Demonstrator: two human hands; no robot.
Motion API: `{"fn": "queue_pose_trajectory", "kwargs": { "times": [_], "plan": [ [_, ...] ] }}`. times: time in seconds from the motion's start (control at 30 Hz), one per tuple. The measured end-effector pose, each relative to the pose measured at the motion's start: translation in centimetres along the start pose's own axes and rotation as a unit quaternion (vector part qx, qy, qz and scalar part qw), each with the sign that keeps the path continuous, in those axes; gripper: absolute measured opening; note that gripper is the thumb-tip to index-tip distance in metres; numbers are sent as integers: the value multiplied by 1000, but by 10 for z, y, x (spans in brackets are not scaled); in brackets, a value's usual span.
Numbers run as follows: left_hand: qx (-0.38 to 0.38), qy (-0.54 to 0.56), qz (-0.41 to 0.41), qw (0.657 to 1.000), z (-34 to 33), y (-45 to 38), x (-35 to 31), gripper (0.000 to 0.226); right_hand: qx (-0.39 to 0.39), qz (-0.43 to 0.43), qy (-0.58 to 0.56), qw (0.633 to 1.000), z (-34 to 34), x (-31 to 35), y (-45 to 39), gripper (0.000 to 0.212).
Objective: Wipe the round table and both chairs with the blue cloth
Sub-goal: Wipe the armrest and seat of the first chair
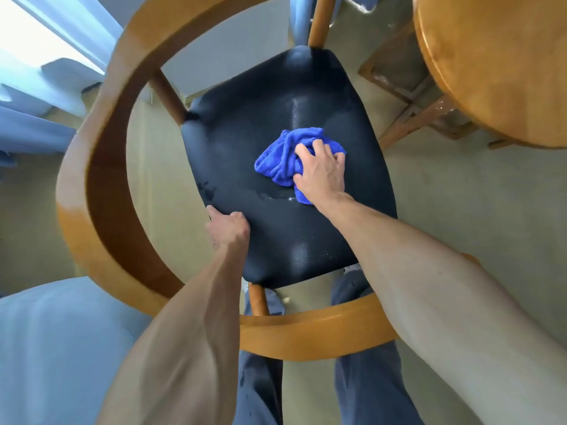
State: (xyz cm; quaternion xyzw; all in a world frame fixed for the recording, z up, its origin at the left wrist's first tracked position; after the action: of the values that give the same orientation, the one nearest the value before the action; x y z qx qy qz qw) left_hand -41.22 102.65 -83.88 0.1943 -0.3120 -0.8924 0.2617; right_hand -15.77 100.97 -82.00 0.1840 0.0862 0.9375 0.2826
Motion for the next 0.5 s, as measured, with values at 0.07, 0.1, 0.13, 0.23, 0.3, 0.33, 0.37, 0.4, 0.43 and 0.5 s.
{"fn": "queue_pose_trajectory", "kwargs": {
  "times": [0.07, 0.1, 0.13, 0.23, 0.3, 0.33, 0.37, 0.4, 0.43, 0.5],
  "plan": [
    [-3, -5, 17, 1000, -5, 10, -2, 52, 20, 8, -5, 1000, 1, 0, -2, 43],
    [-4, -6, 29, 1000, -10, 15, -2, 56, 28, 9, -8, 1000, 2, 2, -3, 46],
    [-7, -11, 42, 999, -15, 21, -3, 59, 34, 12, -9, 999, 4, 3, -3, 49],
    [-29, -26, 70, 997, -28, 42, -8, 59, 59, 38, -10, 997, 5, -1, -9, 59],
    [-48, -40, 74, 995, -39, 57, -14, 50, 75, 79, 4, 994, 7, -6, -13, 68],
    [-55, -35, 79, 995, -46, 64, -17, 44, 82, 98, 8, 992, 9, -10, -15, 71],
    [-57, -25, 87, 994, -54, 72, -18, 40, 91, 118, 14, 989, 11, -14, -17, 71],
    [-57, -16, 92, 994, -62, 81, -20, 37, 98, 139, 24, 985, 12, -17, -18, 71],
    [-54, -11, 93, 994, -71, 88, -21, 36, 104, 157, 36, 981, 13, -21, -19, 70],
    [-47, 8, 104, 993, -85, 106, -27, 35, 120, 183, 53, 974, 16, -25, -23, 69]
  ]
}}
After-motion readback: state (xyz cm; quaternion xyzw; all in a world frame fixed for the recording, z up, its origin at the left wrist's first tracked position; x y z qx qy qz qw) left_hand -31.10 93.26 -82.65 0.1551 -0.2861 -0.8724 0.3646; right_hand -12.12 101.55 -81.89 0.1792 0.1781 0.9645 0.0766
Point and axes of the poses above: each hand's wrist, its own y-axis away from the middle knuckle, its own z-axis out of the back of the hand, x = y × z, the point moved 7 cm from there along -y, towards the middle knuckle, and after that the axes turned 5 degrees about -y, right-handed, at the moved point
